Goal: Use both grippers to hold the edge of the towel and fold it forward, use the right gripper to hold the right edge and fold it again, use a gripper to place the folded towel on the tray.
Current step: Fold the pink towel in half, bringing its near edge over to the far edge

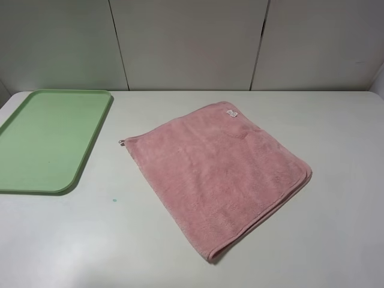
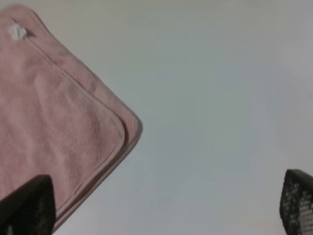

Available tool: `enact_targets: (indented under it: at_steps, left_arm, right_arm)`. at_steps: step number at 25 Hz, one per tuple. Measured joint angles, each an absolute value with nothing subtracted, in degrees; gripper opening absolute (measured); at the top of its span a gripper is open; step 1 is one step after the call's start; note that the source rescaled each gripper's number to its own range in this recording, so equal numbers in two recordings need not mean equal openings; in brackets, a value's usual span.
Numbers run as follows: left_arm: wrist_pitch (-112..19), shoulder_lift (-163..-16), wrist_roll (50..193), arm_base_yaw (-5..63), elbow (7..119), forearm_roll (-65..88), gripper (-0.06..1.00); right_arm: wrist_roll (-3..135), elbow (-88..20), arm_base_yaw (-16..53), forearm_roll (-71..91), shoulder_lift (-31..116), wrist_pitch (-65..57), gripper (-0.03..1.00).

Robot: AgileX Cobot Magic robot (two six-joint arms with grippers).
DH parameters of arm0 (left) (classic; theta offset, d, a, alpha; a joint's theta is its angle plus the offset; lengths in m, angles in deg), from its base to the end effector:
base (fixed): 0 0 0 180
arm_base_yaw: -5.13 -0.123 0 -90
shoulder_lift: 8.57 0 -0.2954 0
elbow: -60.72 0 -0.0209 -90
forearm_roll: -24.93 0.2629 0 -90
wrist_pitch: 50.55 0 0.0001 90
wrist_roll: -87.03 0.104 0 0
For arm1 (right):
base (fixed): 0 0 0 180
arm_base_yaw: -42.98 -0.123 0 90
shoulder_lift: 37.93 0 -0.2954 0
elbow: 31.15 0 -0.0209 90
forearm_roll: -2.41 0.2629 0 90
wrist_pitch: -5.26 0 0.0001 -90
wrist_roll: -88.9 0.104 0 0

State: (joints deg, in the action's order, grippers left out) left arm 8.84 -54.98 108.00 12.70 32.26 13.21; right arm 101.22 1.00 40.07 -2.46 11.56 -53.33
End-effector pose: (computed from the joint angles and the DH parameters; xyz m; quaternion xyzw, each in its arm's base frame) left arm 0.1152 -0.0337 0.3549 0.2126 0.8917 -0.0554 0.3958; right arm 0.1318 -0.0008 0.3268 0.0686 0.9371 0.0038 0.3423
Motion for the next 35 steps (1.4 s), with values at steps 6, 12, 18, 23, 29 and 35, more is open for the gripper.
enact_targets:
  at_steps: [6,12,18,23,29,35]
  left_arm:
    - [8.7,-67.7,107.1,21.3,36.7,11.8,0.99]
    - [7.8,-80.2,106.8,29.1,41.7,9.3,0.99]
    - [5.7,-91.2,105.2,39.7,43.6,8.9,0.99]
    - [1.3,-98.6,103.3,48.8,43.7,8.9,0.99]
    - [-2.5,-106.5,102.7,57.8,43.7,8.9,0.99]
    - [-6.8,-113.2,102.6,63.1,43.7,9.1,0.99]
  right_arm:
    - [102.4,-4.3,40.1,-0.8,25.7,-53.3,1.00]
    - [107.1,-6.5,40.1,-0.2,35.3,-52.9,1.00]
    - [109.5,-6.5,40.1,2.9,40.6,-50.1,1.00]
    - [110.5,-6.5,40.1,4.2,44.8,-48.0,1.00]
    - [112.1,-6.5,40.1,4.3,49.4,-46.0,1.00]
    - [112.6,-6.5,40.1,5.9,52.7,-44.5,1.00]
